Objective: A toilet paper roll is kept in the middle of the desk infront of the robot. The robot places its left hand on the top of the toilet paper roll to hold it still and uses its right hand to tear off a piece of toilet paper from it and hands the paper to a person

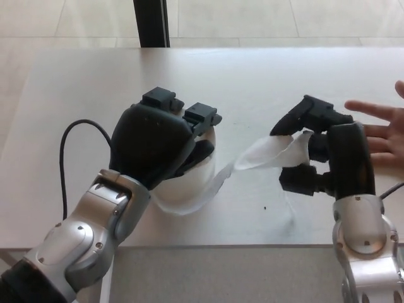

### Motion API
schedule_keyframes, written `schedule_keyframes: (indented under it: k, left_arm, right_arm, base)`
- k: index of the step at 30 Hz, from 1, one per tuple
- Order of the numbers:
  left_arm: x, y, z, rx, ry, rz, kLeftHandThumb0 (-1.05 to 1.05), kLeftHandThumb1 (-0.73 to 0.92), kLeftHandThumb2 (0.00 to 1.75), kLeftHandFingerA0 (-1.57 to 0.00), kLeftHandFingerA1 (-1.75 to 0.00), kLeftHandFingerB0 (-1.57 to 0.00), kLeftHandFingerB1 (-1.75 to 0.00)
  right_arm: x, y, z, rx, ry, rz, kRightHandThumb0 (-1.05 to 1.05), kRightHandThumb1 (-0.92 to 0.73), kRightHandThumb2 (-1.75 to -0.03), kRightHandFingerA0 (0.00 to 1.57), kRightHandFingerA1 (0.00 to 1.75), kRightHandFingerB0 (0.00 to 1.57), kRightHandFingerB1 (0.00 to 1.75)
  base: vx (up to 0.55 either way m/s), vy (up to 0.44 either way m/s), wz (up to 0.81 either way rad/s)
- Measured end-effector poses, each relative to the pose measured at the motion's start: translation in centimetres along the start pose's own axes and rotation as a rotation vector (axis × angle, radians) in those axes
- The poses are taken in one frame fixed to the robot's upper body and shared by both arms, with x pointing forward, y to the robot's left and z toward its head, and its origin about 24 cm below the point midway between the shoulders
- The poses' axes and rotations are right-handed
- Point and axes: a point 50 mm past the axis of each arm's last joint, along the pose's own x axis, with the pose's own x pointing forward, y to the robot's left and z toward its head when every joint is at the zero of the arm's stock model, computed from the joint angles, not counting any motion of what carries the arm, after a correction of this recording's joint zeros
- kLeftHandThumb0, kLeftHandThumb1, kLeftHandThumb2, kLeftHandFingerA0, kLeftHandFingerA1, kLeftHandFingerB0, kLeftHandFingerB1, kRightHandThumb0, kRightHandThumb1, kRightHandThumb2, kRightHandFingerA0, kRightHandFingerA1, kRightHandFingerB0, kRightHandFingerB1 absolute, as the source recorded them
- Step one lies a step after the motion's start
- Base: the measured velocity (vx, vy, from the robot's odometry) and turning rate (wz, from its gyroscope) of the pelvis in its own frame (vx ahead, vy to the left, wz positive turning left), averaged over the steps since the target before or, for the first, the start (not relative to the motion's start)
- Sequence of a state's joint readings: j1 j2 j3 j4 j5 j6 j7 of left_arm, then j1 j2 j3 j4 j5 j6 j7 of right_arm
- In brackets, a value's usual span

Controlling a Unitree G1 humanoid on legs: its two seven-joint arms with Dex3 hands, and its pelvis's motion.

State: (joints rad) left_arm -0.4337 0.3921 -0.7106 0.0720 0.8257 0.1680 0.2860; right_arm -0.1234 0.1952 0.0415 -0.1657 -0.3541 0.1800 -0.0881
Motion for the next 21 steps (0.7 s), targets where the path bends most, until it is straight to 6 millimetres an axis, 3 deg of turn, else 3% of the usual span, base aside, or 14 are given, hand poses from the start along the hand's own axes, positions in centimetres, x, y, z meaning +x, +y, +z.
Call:
schedule_keyframes:
  k: [1, 2, 4, 8, 9, 11, 13, 15, 20, 21]
  left_arm:
    - [0.0, 0.0, 0.0, -0.001, 0.000, 0.001, -0.50, 0.85, 0.66, -0.49, -0.62, -0.52, -0.50]
    - [0.0, 0.0, 0.0, -0.001, 0.001, 0.002, -0.50, 0.84, 0.65, -0.49, -0.64, -0.53, -0.52]
    - [0.0, 0.0, 0.0, -0.001, 0.001, 0.005, -0.50, 0.85, 0.65, -0.49, -0.62, -0.52, -0.51]
    - [0.0, 0.0, 0.0, -0.002, 0.002, 0.009, -0.50, 0.87, 0.66, -0.48, -0.61, -0.52, -0.51]
    - [0.0, 0.0, 0.0, -0.002, 0.002, 0.009, -0.51, 0.85, 0.66, -0.49, -0.62, -0.53, -0.51]
    - [0.0, 0.1, 0.0, -0.004, 0.002, 0.012, -0.50, 0.85, 0.65, -0.48, -0.61, -0.52, -0.51]
    - [0.0, 0.1, 0.0, -0.004, 0.002, 0.014, -0.51, 0.84, 0.65, -0.48, -0.65, -0.54, -0.51]
    - [0.0, 0.1, 0.0, -0.005, 0.002, 0.017, -0.51, 0.83, 0.66, -0.48, -0.66, -0.54, -0.51]
    - [-0.1, 0.1, 0.0, -0.007, 0.003, 0.022, -0.52, 0.82, 0.66, -0.50, -0.68, -0.53, -0.52]
    - [-0.1, 0.1, 0.0, -0.008, 0.003, 0.024, -0.51, 0.83, 0.66, -0.48, -0.68, -0.52, -0.51]
  right_arm:
    - [0.1, -0.4, 0.1, 0.019, 0.000, -0.019, -0.11, -0.46, -1.48, 1.05, 1.75, 0.77, 1.66]
    - [0.1, -0.7, 0.1, 0.033, 0.003, -0.033, -0.16, -0.62, -1.25, 1.02, 1.75, 0.71, 1.75]
    - [0.3, -1.1, 0.1, 0.057, 0.007, -0.054, -0.17, -0.72, -1.16, 0.98, 1.75, 0.71, 1.75]
    - [0.8, -1.7, 0.4, 0.126, 0.011, -0.093, -0.16, -0.68, -1.22, 1.00, 1.75, 0.72, 1.75]
    - [0.8, -1.8, 0.5, 0.134, 0.010, -0.096, -0.19, -0.75, -1.12, 1.01, 1.75, 0.75, 1.75]
    - [1.3, -2.2, 0.9, 0.173, 0.002, -0.114, -0.20, -0.74, -1.12, 1.03, 1.75, 0.77, 1.75]
    - [1.6, -2.3, 1.3, 0.202, -0.004, -0.123, -0.28, -0.91, -0.88, 1.01, 1.75, 0.76, 1.75]
    - [2.1, -2.6, 1.8, 0.238, -0.014, -0.137, -0.34, -0.92, -0.80, 1.04, 1.75, 0.72, 1.75]
    - [3.3, -2.8, 3.5, 0.354, -0.047, -0.172, -0.33, -0.92, -0.85, 1.07, 1.75, 0.80, 1.75]
    - [3.4, -2.8, 3.8, 0.379, -0.053, -0.180, -0.31, -0.85, -0.97, 1.09, 1.75, 0.88, 1.75]
  base:
    - [0.00, 0.000, 0.00]
    - [0.00, 0.000, 0.00]
    - [0.00, 0.000, 0.00]
    - [0.00, 0.000, 0.00]
    - [0.00, 0.000, 0.00]
    - [0.00, 0.000, 0.00]
    - [0.00, 0.000, 0.00]
    - [0.00, 0.000, 0.00]
    - [0.00, 0.000, 0.00]
    - [0.00, 0.000, 0.00]
